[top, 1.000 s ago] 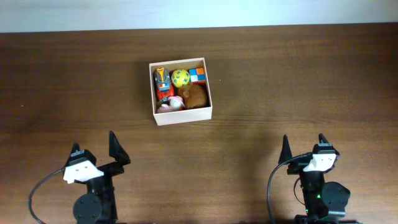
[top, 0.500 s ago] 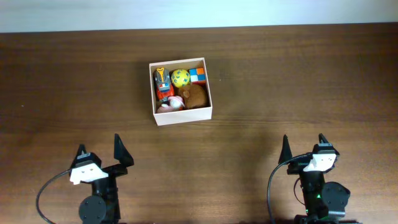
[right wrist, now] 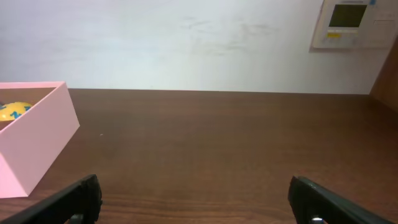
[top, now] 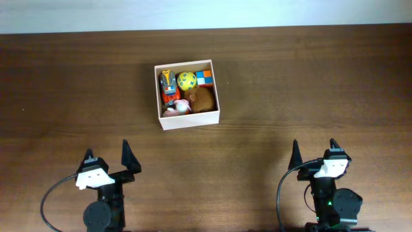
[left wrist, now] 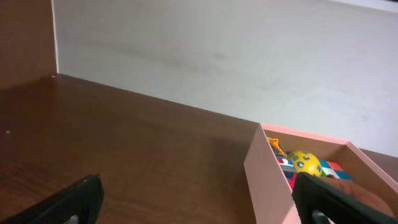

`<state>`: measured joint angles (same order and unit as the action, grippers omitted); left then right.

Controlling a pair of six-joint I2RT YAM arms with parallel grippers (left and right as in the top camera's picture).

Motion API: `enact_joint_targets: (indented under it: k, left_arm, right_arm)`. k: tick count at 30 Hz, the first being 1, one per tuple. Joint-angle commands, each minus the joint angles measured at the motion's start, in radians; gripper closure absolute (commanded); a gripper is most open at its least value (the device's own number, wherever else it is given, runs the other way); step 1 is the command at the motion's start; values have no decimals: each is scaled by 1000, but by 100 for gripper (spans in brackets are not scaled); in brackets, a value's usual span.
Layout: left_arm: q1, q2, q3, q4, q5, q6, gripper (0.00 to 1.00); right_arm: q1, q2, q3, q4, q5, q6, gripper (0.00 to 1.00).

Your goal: Pack container

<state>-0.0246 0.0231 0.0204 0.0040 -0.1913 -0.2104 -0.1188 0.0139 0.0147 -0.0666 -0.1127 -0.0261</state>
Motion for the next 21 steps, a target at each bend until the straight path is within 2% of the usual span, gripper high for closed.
enact_joint_targets:
  k: [1,10,18,21]
  left_arm:
    - [6,-11,-11,-5,40,-2,1]
    - [6,-11,-11,-52,65,0,1]
    - [6,-11,-11,-72,83,189,1]
    - [6,-11,-11,-74,98,204,1]
  right_arm:
    - [7,-11,-9,0,13,9,1]
    - [7,-11,-9,0,13,9,1]
    - [7,-11,-9,0,13,9,1]
    - [7,-11,-9,0,13,9,1]
